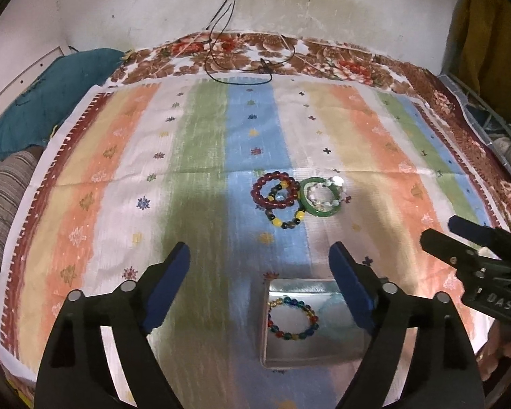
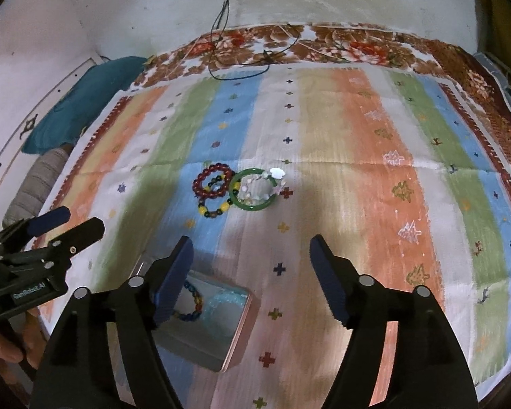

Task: Organize jewelry
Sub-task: 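Move both open tools back down to the remaining bracelet pile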

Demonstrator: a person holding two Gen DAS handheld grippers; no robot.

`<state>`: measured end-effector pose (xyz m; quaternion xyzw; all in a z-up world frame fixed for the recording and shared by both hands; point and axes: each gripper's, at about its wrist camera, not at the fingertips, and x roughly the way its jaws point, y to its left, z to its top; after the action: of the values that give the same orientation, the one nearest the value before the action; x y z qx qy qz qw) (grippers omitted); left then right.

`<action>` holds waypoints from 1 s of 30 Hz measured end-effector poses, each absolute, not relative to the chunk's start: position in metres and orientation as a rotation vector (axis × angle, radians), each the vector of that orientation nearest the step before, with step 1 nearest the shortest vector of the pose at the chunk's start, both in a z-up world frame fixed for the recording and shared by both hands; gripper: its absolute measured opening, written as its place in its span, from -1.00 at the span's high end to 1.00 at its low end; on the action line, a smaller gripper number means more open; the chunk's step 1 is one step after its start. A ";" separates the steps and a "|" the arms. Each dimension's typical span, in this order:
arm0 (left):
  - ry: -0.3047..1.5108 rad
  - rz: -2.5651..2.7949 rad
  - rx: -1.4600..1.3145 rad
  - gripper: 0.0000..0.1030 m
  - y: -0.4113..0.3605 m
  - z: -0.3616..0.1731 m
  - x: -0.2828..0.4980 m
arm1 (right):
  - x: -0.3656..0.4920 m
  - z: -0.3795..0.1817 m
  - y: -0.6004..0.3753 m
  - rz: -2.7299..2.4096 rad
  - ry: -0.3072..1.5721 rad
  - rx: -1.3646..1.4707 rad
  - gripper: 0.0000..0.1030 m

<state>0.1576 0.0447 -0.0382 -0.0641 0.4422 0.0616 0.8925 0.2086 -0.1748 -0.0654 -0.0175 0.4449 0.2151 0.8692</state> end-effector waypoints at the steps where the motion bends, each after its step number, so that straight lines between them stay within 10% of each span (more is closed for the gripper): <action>1: 0.915 0.126 -0.129 -0.71 0.046 -0.039 0.160 | 0.210 -0.066 -0.175 0.446 0.931 -0.039 -0.46; 30: 1.010 0.114 -0.191 -0.89 0.072 -0.091 0.230 | 0.269 -0.100 -0.159 0.418 1.003 -0.090 -0.75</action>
<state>0.2303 0.0715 -0.0905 -0.0912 0.4828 0.0543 0.8692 0.2694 -0.1592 -0.1003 -0.0426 0.4772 0.1988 0.8549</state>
